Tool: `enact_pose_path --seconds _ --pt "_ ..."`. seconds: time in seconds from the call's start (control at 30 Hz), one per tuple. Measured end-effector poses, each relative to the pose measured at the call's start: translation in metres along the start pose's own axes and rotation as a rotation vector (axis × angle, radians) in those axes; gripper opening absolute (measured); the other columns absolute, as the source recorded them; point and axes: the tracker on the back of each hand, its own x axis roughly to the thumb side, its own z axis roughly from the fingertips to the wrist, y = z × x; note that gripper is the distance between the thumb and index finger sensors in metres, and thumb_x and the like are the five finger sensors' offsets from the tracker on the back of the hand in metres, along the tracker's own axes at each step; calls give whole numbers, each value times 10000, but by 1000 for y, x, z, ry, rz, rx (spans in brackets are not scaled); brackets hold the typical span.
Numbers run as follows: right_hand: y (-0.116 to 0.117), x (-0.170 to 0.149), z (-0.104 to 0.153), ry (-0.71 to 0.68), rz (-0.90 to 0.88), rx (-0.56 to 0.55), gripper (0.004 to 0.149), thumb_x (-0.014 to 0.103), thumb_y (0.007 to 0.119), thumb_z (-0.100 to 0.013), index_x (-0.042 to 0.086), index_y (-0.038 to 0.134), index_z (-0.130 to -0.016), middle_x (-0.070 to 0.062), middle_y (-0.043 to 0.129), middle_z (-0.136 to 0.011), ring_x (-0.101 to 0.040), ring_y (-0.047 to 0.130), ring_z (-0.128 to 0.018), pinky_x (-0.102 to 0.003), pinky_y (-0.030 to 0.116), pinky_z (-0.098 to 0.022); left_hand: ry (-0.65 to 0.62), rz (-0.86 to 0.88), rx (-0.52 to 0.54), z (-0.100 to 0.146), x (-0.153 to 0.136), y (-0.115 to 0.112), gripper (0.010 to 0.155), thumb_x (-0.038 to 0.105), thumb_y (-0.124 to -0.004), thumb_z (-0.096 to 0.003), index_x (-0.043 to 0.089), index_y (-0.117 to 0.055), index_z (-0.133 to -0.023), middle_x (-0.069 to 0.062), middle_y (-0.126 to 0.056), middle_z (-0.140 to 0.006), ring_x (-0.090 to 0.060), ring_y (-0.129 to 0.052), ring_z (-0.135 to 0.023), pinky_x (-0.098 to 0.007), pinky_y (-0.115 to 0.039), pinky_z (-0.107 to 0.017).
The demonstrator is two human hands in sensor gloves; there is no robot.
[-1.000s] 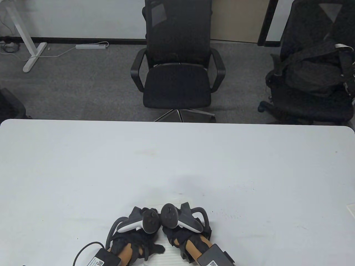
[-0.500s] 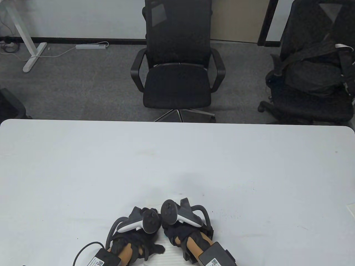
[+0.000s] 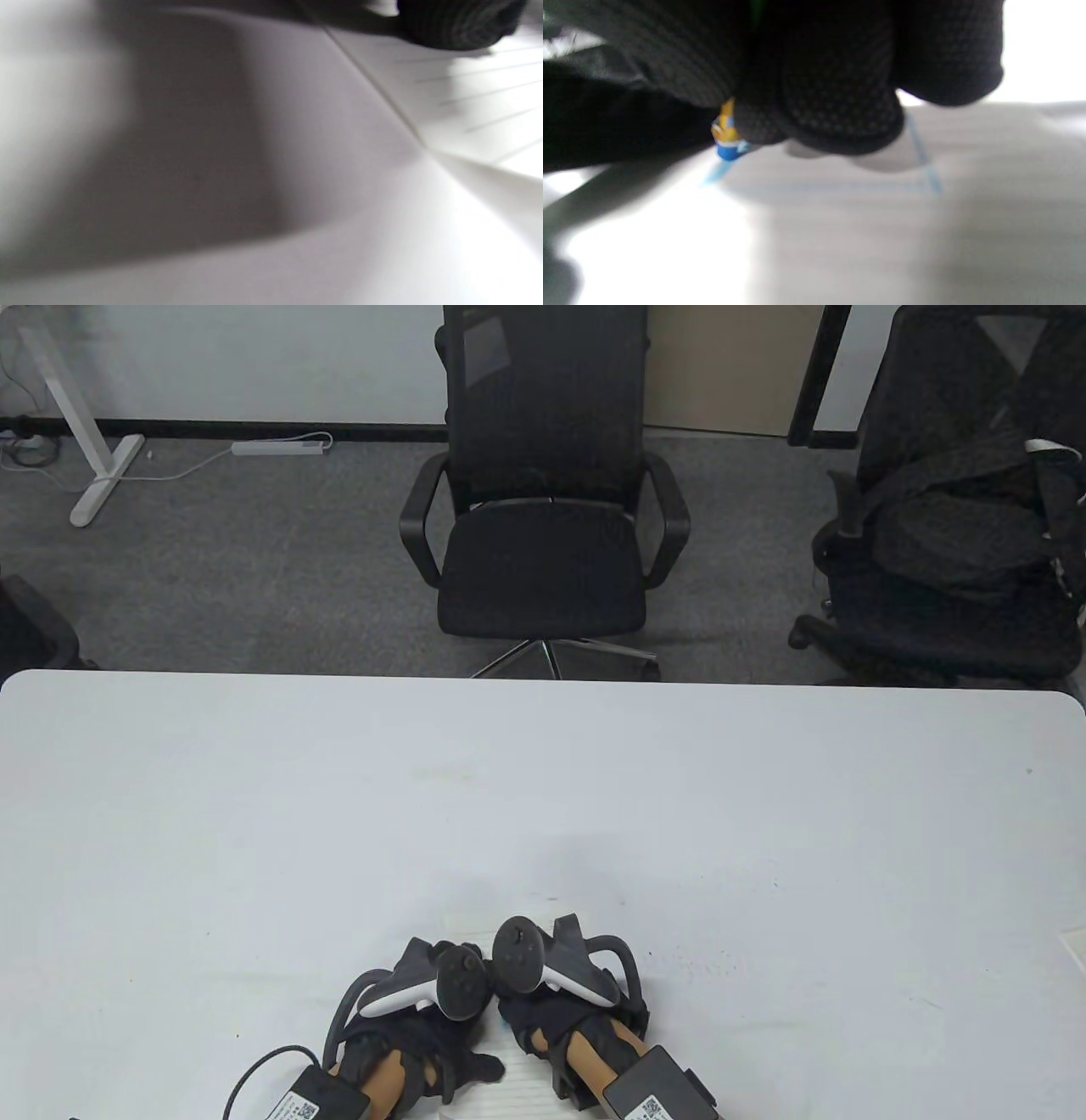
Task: Apply wax crayon on paper
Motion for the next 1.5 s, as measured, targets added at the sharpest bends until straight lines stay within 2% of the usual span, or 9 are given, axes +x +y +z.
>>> enact_pose_path --seconds 0.1,0.23,0.43,0.6,0.83,1.0,1.17,1.37,1.5 --pt "0 -2 0 -5 12 -38 409 383 842 -365 261 872 -754 -36 990 -585 -155 1011 -340 -402 894 -362 1 -1 0 0 0 0 1041 769 -702 -394 361 -14 -1061 62 109 -1076 -264 59 -1061 -624 -120 -741" --pt "-4 -2 -2 -41 -5 204 405 381 840 -376 260 869 -761 -38 986 -595 -160 1008 -355 -411 886 -377 2 -1 0 0 0 0 1042 769 -702 -394 362 -11 -1060 63 110 -1076 -264 59 -1062 -624 -120 -741" --pt "-1 -7 -2 16 22 -80 405 389 840 -363 275 876 -750 -28 992 -584 -151 1011 -342 -397 896 -362 1 -1 0 0 0 0 1040 770 -700 -394 363 -12 -1059 64 111 -1075 -263 61 -1061 -624 -119 -741" --pt "-5 -5 -3 -52 5 148 403 381 842 -371 263 874 -755 -38 988 -591 -161 1010 -353 -410 889 -373 3 -3 -1 0 0 0 1043 769 -702 -394 361 -11 -1060 61 109 -1076 -264 58 -1062 -624 -121 -742" --pt "-1 -4 -1 5 16 -85 402 387 841 -364 278 878 -749 -29 991 -588 -156 1012 -346 -399 894 -362 3 -1 -2 -1 0 0 1039 768 -701 -395 362 -12 -1059 63 110 -1075 -263 61 -1061 -624 -119 -741" --pt "-5 -1 -3 -26 16 123 404 384 837 -377 262 866 -762 -36 985 -596 -157 1009 -357 -406 888 -375 4 -2 -1 -1 0 0 1040 768 -701 -395 362 -11 -1059 63 110 -1075 -263 60 -1061 -625 -120 -741" --pt "0 0 -1 9 38 -105 403 387 839 -366 274 876 -751 -30 990 -589 -154 1011 -345 -398 895 -363 4 -2 -2 -1 0 0 1039 769 -700 -394 363 -11 -1058 63 112 -1074 -263 60 -1061 -625 -120 -741" --pt "-5 4 1 -78 59 63 401 381 849 -364 259 881 -744 -39 995 -580 -160 1013 -341 -405 894 -363 5 -1 -2 -1 0 0 1041 769 -701 -394 363 -11 -1059 63 111 -1075 -261 61 -1061 -625 -120 -741" --pt "-3 5 4 -50 114 -94 400 381 851 -361 272 882 -745 -32 994 -589 -160 1013 -349 -400 895 -369 5 -1 -2 -1 0 0 1039 770 -699 -394 365 -11 -1058 65 112 -1074 -261 61 -1061 -624 -119 -741"
